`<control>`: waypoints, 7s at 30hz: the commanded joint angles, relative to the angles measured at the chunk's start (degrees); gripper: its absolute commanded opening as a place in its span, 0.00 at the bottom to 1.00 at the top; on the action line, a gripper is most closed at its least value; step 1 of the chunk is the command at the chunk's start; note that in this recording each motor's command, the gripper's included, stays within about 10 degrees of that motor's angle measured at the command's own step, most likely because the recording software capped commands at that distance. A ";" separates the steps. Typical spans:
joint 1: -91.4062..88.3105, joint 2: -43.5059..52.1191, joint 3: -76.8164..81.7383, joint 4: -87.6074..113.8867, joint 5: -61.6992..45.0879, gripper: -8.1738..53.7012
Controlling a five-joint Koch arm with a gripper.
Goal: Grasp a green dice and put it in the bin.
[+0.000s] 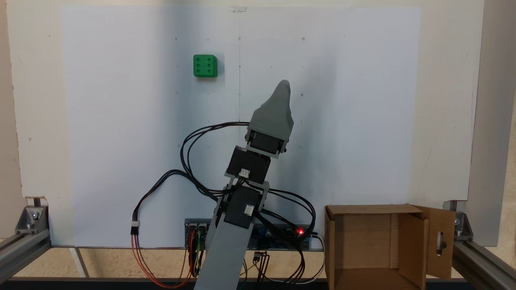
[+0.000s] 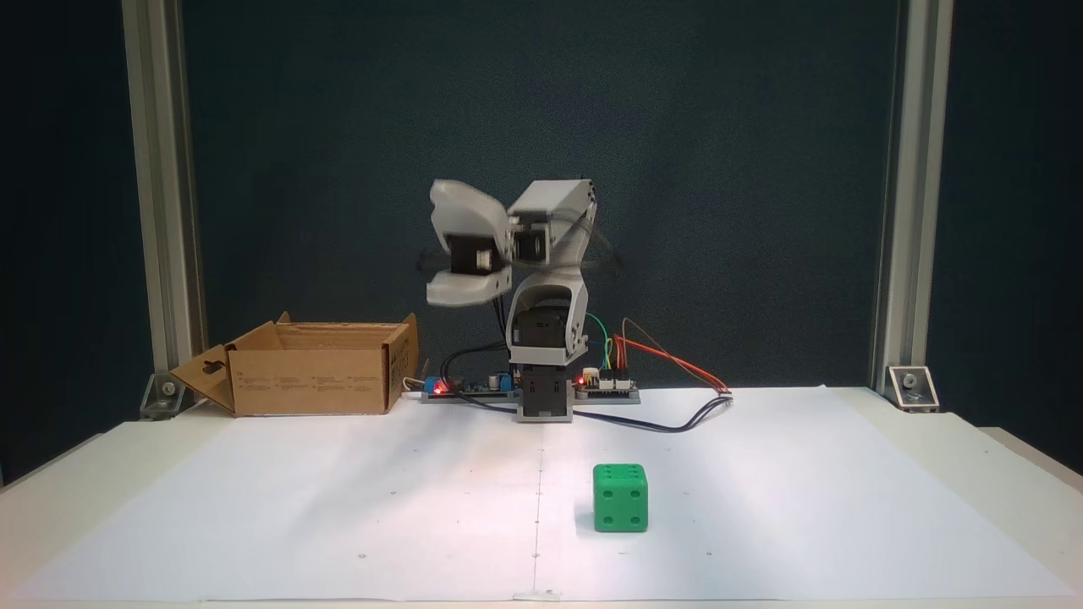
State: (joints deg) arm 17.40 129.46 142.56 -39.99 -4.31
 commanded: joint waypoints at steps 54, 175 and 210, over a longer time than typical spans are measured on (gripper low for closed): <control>-29.71 -45.00 -78.84 103.62 27.60 0.83; -19.51 -31.99 -69.96 100.90 29.27 0.32; 83.76 -47.46 -78.66 94.75 -21.97 0.32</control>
State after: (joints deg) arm 99.84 83.06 68.20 58.18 -22.50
